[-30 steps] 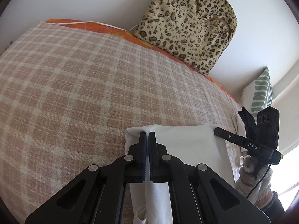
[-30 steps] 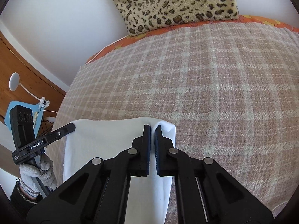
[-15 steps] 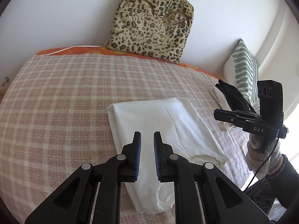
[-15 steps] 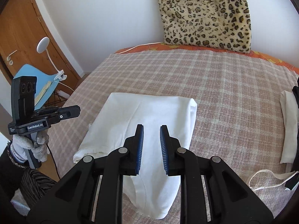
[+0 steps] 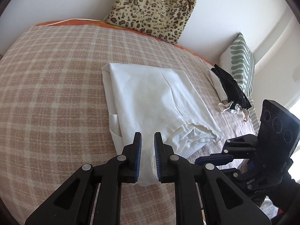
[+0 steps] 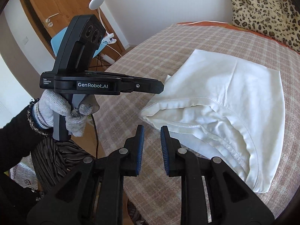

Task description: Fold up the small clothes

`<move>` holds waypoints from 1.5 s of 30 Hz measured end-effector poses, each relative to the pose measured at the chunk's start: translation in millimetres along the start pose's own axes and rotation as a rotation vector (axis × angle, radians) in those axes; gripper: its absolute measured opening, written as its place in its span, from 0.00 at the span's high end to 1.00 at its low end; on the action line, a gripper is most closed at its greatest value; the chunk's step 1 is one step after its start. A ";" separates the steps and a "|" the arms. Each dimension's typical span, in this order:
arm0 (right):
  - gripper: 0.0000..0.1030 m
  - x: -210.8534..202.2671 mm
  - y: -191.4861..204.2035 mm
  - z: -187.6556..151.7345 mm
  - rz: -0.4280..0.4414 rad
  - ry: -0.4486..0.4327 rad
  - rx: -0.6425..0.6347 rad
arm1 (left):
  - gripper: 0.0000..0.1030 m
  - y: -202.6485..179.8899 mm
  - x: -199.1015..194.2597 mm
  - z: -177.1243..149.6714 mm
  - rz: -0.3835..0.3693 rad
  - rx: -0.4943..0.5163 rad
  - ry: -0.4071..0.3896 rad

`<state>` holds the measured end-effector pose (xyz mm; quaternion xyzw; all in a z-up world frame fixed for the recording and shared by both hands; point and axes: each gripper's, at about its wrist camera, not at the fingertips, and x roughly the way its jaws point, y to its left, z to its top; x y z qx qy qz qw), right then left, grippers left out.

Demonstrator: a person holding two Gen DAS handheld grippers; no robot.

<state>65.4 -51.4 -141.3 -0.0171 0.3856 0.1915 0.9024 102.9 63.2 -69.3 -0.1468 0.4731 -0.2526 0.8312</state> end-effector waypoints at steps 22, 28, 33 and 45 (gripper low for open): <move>0.67 33.4 5.7 -5.2 0.163 0.082 0.003 | 0.89 15.8 23.5 -0.9 -0.053 -0.062 0.074; 0.67 1.2 -16.8 -10.7 0.153 0.038 0.028 | 0.89 -1.6 17.5 -12.5 0.033 0.059 0.057; 0.68 -39.9 -53.9 -10.5 -0.063 -0.059 0.049 | 0.89 -28.9 4.1 -29.8 0.079 0.236 0.026; 0.78 -53.1 -103.1 -29.9 -0.243 0.043 0.007 | 0.89 -18.9 8.9 -38.5 0.064 0.250 0.082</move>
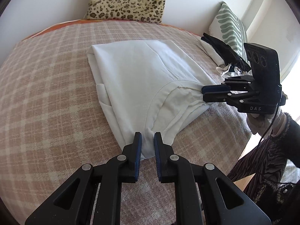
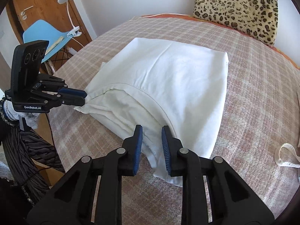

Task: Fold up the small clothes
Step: 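Open both tools and move them over the folded white shirt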

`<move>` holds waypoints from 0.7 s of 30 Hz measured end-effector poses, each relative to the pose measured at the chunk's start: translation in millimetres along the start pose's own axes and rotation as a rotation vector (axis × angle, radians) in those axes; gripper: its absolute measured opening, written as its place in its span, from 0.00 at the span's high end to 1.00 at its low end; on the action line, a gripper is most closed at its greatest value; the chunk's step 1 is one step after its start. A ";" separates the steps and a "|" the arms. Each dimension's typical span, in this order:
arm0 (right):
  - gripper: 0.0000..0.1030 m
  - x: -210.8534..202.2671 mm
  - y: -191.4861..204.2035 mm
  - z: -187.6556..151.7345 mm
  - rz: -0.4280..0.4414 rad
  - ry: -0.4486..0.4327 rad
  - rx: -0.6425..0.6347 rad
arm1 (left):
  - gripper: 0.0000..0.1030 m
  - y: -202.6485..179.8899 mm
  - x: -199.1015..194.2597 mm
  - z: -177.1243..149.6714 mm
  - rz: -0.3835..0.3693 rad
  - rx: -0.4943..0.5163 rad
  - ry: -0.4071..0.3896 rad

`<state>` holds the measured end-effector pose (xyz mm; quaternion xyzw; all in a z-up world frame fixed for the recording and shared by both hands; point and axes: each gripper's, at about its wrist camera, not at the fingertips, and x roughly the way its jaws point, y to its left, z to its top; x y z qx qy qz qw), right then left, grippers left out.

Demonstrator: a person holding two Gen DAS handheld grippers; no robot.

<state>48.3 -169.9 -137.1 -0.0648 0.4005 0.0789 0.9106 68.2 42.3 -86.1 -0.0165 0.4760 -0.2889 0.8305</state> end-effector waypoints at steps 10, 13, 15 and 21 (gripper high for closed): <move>0.69 -38.4 -5.1 18.9 0.086 -0.128 0.114 | 0.62 29.2 -30.4 22.5 -0.028 -0.186 -0.123; 0.58 -39.1 -24.5 22.2 0.067 -0.136 0.200 | 0.60 43.0 -26.5 21.5 0.017 -0.267 -0.100; 0.58 -40.0 -34.0 21.7 0.051 -0.141 0.240 | 0.60 44.9 -26.5 20.6 0.056 -0.278 -0.100; 0.58 -37.4 -49.4 31.5 0.008 -0.166 0.281 | 0.60 29.6 -32.3 23.6 0.196 -0.204 -0.126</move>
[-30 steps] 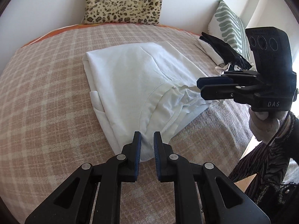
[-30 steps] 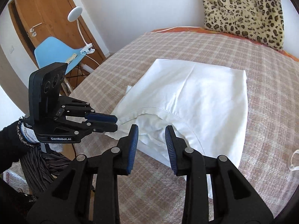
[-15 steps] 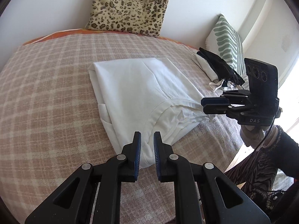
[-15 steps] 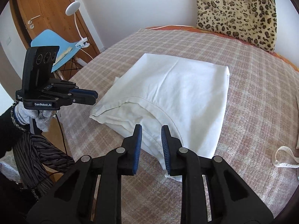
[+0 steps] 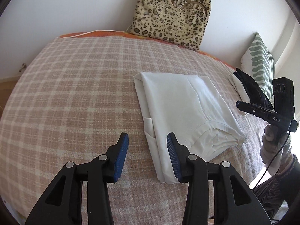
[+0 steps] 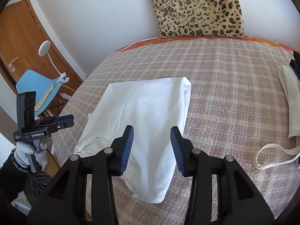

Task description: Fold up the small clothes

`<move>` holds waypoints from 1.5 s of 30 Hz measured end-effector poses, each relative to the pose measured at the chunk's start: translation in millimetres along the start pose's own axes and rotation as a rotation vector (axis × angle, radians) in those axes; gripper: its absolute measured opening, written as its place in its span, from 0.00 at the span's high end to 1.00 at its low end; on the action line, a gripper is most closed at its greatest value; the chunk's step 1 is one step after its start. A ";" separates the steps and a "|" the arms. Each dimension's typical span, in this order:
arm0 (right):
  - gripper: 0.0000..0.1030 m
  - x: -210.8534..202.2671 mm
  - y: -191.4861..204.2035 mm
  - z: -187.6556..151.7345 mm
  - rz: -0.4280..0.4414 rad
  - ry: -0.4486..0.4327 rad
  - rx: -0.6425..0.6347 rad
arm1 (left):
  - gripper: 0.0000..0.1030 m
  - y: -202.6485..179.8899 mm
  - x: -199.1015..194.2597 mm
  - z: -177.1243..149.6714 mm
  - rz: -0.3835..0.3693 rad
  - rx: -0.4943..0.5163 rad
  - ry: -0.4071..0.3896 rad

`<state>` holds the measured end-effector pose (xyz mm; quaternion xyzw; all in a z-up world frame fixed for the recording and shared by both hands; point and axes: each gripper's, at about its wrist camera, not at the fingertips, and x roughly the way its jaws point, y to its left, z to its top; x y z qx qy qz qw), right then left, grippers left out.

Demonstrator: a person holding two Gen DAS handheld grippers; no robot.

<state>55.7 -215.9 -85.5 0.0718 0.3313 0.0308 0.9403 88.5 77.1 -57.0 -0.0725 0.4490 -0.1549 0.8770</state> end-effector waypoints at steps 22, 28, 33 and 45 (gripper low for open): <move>0.61 122.4 88.6 99.6 -0.096 0.174 -0.224 | 0.60 -9.3 0.6 -10.7 -0.027 -0.015 0.030; 0.61 158.8 99.5 86.6 -0.118 0.241 -0.254 | 0.60 -8.8 0.8 -10.9 -0.026 -0.012 0.033; 0.61 154.2 111.6 86.2 -0.109 0.218 -0.296 | 0.60 -6.4 -1.2 -9.7 -0.032 -0.024 0.028; 0.68 124.6 106.9 74.4 0.069 0.171 -0.157 | 0.62 64.0 48.0 70.5 -0.386 -0.299 0.060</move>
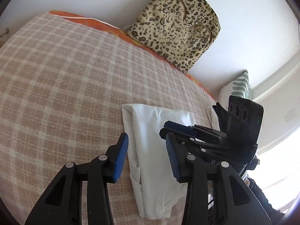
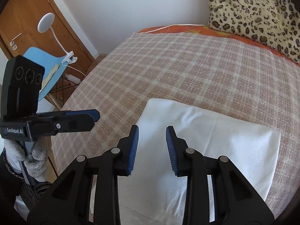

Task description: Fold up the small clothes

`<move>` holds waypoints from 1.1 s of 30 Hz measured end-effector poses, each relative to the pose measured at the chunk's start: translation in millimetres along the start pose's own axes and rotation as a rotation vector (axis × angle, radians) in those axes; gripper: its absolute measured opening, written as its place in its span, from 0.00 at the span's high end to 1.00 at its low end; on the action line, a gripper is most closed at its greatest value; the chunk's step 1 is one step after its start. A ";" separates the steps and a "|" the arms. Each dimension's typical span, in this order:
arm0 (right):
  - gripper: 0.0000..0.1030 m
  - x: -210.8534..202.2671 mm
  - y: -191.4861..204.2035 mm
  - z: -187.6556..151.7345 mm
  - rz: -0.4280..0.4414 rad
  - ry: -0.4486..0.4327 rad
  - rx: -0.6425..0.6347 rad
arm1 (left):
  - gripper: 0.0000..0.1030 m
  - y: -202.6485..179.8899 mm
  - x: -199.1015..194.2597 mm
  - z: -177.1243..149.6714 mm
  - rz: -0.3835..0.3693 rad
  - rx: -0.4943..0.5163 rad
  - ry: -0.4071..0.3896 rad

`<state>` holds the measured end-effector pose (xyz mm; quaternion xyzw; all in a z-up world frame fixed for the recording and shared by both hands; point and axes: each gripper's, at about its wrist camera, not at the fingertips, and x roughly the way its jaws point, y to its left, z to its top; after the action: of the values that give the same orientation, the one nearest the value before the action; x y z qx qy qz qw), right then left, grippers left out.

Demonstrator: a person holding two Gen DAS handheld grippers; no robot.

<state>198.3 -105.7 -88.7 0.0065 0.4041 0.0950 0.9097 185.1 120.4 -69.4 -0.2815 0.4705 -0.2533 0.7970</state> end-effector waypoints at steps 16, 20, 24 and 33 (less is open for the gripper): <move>0.68 21.5 3.5 -19.0 0.074 0.025 -0.014 | 0.63 29.8 72.9 32.6 -0.065 -0.177 0.122; 0.68 25.9 0.6 -21.9 0.073 0.031 -0.020 | 0.63 32.7 77.0 37.8 -0.076 -0.194 0.094; 0.68 29.3 2.9 -22.1 0.067 0.033 -0.035 | 0.64 32.0 81.7 45.1 -0.043 -0.189 0.078; 0.68 1.9 -25.2 -14.6 0.097 -0.014 0.049 | 0.68 21.6 31.6 33.2 0.148 -0.057 0.000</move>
<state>193.0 -131.0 -102.2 0.0489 0.3993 0.1291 0.9064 231.3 121.7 -90.2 -0.2684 0.4969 -0.1803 0.8053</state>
